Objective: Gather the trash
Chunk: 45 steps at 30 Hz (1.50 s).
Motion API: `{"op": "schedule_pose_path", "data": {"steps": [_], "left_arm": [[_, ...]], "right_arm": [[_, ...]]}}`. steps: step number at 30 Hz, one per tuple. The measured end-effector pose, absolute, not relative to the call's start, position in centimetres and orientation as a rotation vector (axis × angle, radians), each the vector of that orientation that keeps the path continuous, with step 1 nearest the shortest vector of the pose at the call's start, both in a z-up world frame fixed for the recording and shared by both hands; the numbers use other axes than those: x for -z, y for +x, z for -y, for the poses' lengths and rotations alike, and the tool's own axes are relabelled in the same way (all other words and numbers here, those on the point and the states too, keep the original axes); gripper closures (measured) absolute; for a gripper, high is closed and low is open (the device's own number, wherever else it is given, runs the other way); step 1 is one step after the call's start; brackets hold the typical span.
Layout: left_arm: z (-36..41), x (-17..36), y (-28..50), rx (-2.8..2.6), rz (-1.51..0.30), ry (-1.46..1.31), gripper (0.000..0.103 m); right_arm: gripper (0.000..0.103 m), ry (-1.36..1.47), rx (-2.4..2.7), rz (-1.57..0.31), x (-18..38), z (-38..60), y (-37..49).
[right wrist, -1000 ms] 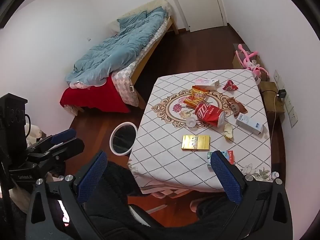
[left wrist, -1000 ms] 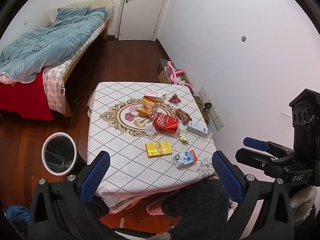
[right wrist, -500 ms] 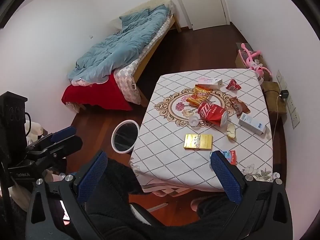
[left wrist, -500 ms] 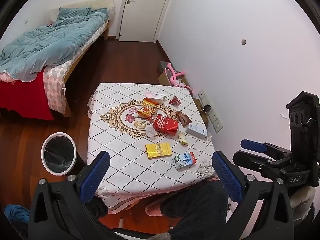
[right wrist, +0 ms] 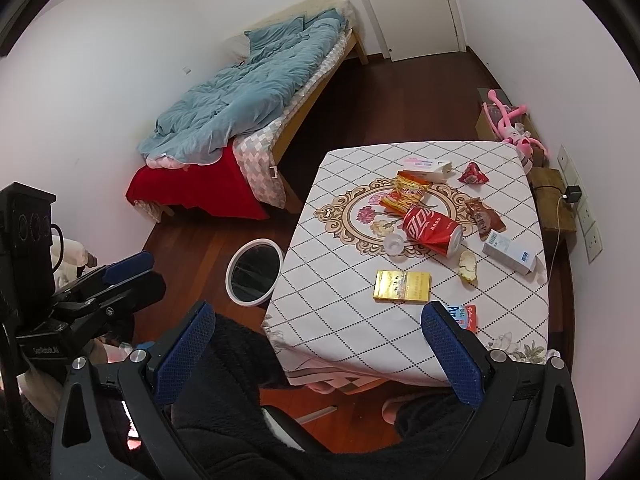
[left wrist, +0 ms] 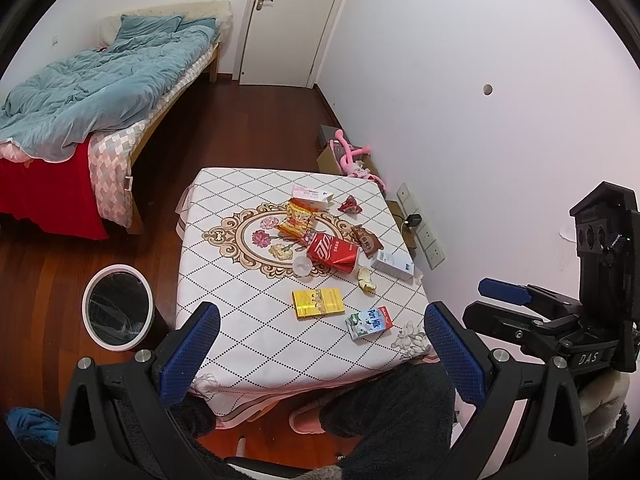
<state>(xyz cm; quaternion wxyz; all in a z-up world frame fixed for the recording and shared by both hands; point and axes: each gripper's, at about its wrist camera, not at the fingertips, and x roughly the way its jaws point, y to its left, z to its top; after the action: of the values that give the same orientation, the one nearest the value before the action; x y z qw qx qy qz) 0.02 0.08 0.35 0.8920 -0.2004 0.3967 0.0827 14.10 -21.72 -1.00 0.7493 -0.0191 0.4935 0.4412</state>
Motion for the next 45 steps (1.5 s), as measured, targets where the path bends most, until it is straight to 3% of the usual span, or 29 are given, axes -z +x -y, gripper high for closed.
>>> {"op": "schedule_pose_path", "data": {"steps": [45], "left_arm": [[-0.50, -0.10, 0.09, -0.148, -0.820, -0.447, 0.000]], "right_arm": [[0.000, -0.036, -0.993, -1.082, 0.45, 21.02, 13.64]]}}
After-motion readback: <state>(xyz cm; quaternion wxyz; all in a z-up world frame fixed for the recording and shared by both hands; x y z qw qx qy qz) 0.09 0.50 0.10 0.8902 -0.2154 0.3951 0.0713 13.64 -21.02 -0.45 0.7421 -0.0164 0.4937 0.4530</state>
